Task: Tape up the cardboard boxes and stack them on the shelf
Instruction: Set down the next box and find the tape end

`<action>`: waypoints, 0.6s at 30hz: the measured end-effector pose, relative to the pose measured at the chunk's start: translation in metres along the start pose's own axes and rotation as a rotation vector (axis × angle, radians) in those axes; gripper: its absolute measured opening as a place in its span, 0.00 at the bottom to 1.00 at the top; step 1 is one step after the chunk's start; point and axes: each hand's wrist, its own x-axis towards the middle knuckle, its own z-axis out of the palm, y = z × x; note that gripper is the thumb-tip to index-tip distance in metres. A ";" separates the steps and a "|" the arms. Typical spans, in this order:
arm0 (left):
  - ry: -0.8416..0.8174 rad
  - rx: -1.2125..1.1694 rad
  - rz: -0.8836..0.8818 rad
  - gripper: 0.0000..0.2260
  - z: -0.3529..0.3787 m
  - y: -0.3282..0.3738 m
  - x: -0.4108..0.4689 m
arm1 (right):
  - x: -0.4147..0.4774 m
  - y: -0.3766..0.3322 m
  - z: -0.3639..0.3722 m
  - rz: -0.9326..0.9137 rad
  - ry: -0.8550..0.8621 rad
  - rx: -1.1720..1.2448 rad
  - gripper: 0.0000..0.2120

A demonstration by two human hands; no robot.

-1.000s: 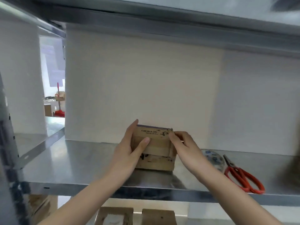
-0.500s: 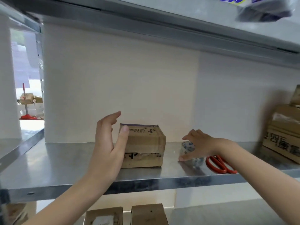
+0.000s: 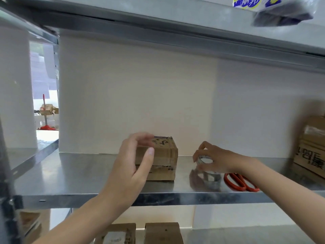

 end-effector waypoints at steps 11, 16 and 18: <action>-0.244 -0.005 -0.054 0.11 0.039 0.037 0.032 | -0.068 -0.076 -0.037 -0.305 0.199 0.324 0.15; -0.031 0.057 0.022 0.03 0.040 0.037 0.032 | -0.070 -0.087 -0.037 -0.184 0.234 0.378 0.16; -0.016 0.089 0.009 0.02 0.039 0.040 0.038 | -0.066 -0.091 -0.035 -0.112 0.236 0.386 0.27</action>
